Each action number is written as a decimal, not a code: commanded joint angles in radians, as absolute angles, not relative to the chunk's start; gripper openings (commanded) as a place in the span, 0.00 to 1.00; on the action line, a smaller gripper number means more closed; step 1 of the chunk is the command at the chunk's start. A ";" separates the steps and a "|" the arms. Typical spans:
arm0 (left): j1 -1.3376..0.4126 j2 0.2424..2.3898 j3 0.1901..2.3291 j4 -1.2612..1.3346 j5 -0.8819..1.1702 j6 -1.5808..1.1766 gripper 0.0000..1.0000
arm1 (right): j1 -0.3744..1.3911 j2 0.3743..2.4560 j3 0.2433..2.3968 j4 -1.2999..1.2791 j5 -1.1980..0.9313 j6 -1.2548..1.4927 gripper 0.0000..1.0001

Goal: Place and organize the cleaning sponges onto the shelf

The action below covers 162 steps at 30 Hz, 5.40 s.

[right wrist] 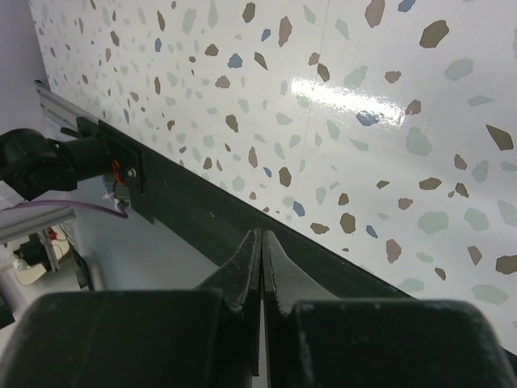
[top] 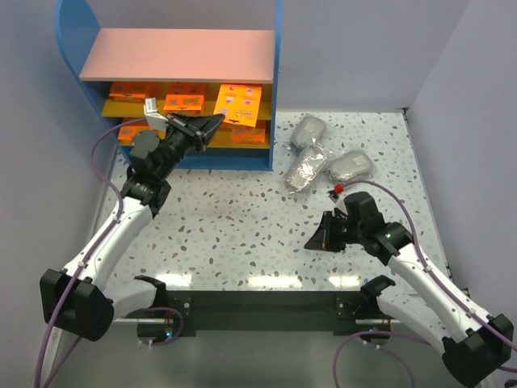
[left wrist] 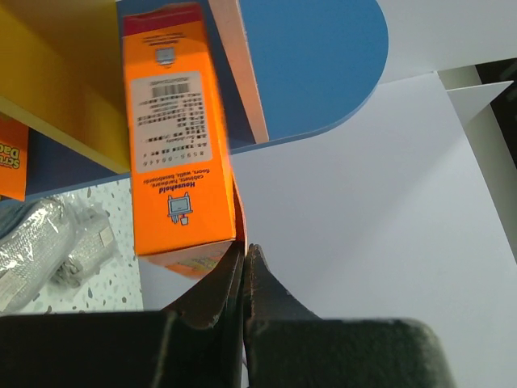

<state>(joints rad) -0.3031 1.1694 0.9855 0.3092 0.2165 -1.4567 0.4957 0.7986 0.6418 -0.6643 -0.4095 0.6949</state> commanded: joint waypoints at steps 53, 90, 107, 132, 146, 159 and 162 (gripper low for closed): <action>-0.281 1.313 1.048 0.370 0.239 -1.434 0.72 | 0.489 0.883 0.742 -0.581 -0.264 0.747 0.71; -0.310 0.782 0.466 -0.249 0.402 -0.864 1.00 | 0.293 1.807 1.062 0.072 0.152 0.762 0.79; -0.412 0.913 0.422 -0.037 0.361 -0.957 0.99 | 0.424 1.353 0.632 0.109 -0.063 1.028 0.51; -0.499 1.163 0.440 0.253 0.282 -1.137 1.00 | 0.744 1.149 0.612 -0.125 -0.011 1.197 0.81; -0.568 1.583 0.736 0.210 0.298 -0.991 0.90 | 0.744 0.828 0.588 -0.483 0.090 1.157 0.89; -0.574 1.610 0.713 0.187 0.308 -0.985 0.00 | 0.741 0.724 0.615 -0.601 0.124 1.144 0.87; -0.574 1.454 0.660 0.128 0.299 -1.012 0.00 | 0.739 0.704 0.635 -0.632 0.124 1.141 0.86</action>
<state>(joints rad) -0.5709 1.6073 0.7006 0.1932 0.3222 -1.0080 0.7433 0.7254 0.5877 -0.5785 0.0887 1.1572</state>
